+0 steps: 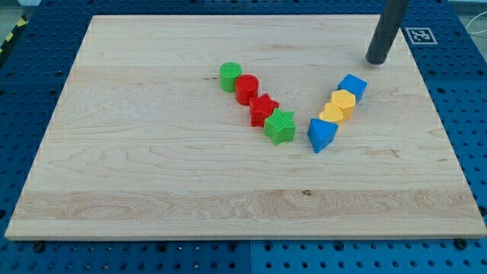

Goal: Move your arm towards blue triangle

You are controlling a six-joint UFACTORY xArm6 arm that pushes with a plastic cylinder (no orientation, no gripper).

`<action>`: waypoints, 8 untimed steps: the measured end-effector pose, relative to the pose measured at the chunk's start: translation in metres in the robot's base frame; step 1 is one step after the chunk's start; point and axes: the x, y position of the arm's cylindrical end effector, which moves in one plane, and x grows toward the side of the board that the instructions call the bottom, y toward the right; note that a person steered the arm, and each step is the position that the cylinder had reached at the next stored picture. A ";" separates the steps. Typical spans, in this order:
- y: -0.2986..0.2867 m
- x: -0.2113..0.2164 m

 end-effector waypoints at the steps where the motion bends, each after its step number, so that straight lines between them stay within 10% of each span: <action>1: 0.010 0.016; 8: 0.033 0.152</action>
